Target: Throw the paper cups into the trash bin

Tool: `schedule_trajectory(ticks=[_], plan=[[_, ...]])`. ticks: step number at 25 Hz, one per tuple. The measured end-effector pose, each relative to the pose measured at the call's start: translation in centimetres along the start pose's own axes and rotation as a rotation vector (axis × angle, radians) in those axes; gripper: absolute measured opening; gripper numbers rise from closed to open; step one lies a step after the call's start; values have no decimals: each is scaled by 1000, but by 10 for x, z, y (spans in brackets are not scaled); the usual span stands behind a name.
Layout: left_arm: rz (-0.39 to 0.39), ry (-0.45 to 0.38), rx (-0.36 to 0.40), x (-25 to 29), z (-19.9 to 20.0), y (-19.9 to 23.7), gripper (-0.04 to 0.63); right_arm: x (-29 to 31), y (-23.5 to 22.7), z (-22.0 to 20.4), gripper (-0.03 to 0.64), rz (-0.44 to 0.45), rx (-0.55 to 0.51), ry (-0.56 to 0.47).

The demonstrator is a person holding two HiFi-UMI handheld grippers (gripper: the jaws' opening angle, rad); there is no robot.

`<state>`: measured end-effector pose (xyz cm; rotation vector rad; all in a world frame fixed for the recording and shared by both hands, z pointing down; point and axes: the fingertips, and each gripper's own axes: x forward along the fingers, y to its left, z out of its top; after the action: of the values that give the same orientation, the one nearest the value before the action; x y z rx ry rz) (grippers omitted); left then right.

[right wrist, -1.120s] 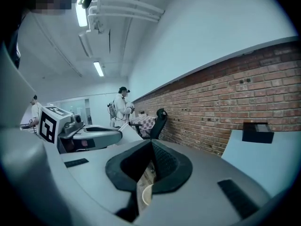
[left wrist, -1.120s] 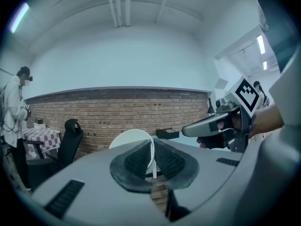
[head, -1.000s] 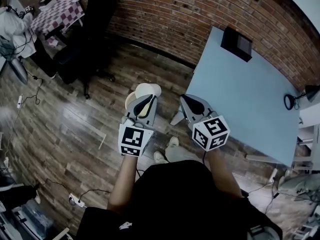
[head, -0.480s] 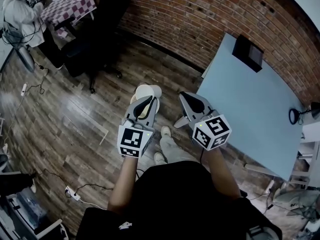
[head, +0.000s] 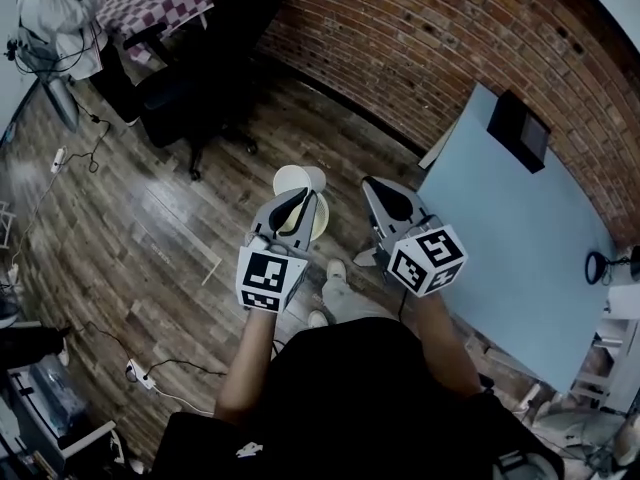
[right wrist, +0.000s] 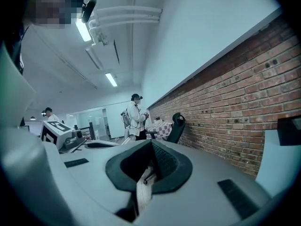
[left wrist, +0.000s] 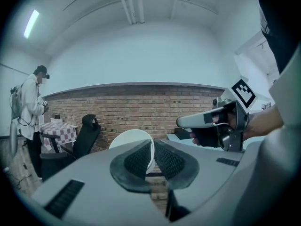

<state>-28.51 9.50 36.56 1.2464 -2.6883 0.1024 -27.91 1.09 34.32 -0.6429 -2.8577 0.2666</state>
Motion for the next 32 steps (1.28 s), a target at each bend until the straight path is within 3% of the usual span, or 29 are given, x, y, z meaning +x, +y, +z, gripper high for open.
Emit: schedule_trajectory(ticks=[13, 24, 32], plan=[[70, -15, -11, 49, 20, 44, 28, 70, -41, 22, 5, 99, 17, 9], [150, 36, -24, 68, 16, 70, 28, 116, -58, 21, 5, 199, 46, 41], [153, 58, -44, 85, 3, 72, 28, 127, -75, 12, 5, 203, 52, 69]])
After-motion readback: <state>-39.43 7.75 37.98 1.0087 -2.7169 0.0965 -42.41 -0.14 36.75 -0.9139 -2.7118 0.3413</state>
